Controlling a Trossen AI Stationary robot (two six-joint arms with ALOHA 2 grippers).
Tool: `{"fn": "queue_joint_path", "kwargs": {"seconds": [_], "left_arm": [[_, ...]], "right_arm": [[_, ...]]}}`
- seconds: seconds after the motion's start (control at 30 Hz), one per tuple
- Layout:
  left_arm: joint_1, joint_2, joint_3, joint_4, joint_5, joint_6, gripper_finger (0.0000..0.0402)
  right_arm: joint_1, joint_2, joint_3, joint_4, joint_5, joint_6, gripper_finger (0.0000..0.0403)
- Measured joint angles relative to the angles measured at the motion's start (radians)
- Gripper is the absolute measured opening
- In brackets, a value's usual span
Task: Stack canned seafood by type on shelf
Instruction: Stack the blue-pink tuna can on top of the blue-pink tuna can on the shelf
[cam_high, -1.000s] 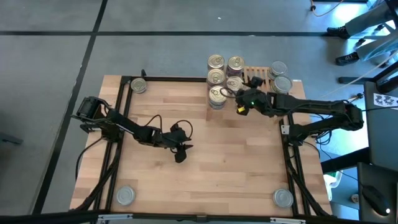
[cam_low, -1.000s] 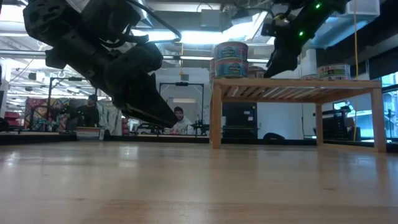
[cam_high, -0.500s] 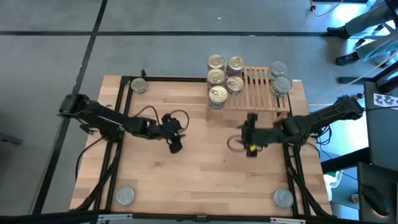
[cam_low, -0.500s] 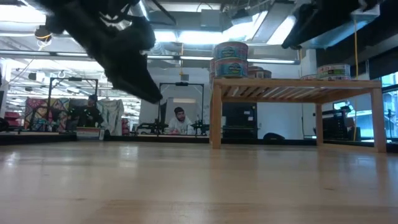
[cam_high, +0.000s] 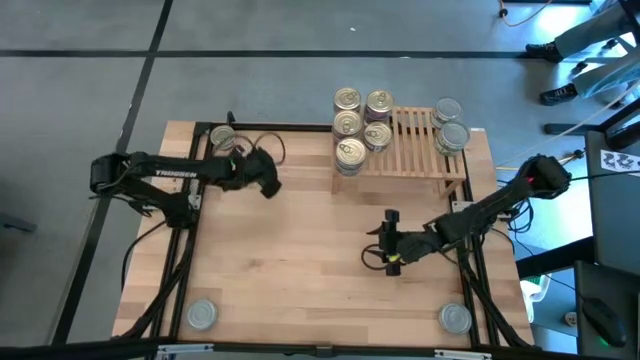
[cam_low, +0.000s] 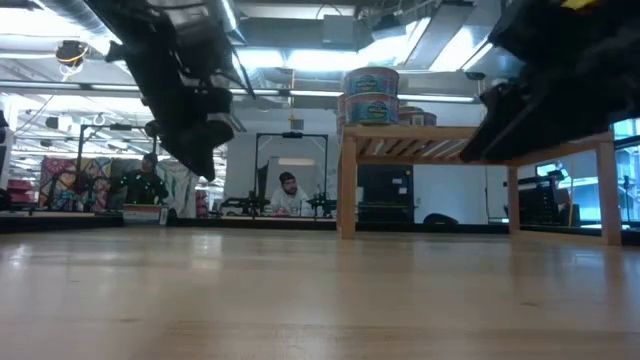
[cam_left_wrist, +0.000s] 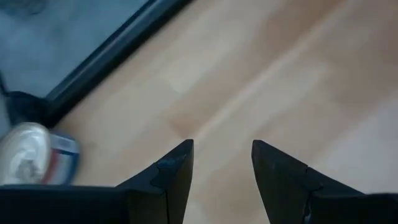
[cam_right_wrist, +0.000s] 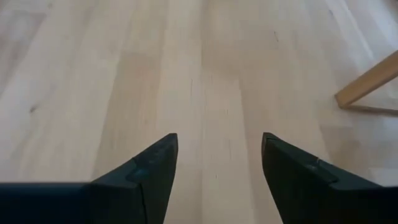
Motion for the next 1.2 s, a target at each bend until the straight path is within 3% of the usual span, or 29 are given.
{"fn": "queue_joint_path", "kwargs": {"seconds": [0.13,0.3,0.73,0.9,1.2], "left_arm": [[0.14,0.0,0.025,-0.016,0.0,0.047,0.0158],[0.297,0.041,0.118,-0.158,-0.025,0.093,0.0124],[0.558,0.336,0.325,-0.403,-0.105,0.168,0.0024],[0.62,0.421,0.347,-0.386,-0.118,0.209,0.0002],[0.711,0.496,0.347,-0.309,-0.108,0.278,0.0009]], "right_arm": [[0.0,0.076,-0.018,0.101,0.027,0.009,0.0225],[0.0,0.172,-0.02,0.2,0.035,0.009,0.0225],[0.0,0.277,-0.02,0.282,0.043,0.012,0.0225],[0.0,0.277,-0.02,0.295,0.043,0.012,0.0225],[0.0,0.277,-0.019,0.297,0.043,0.012,0.0225]]}}
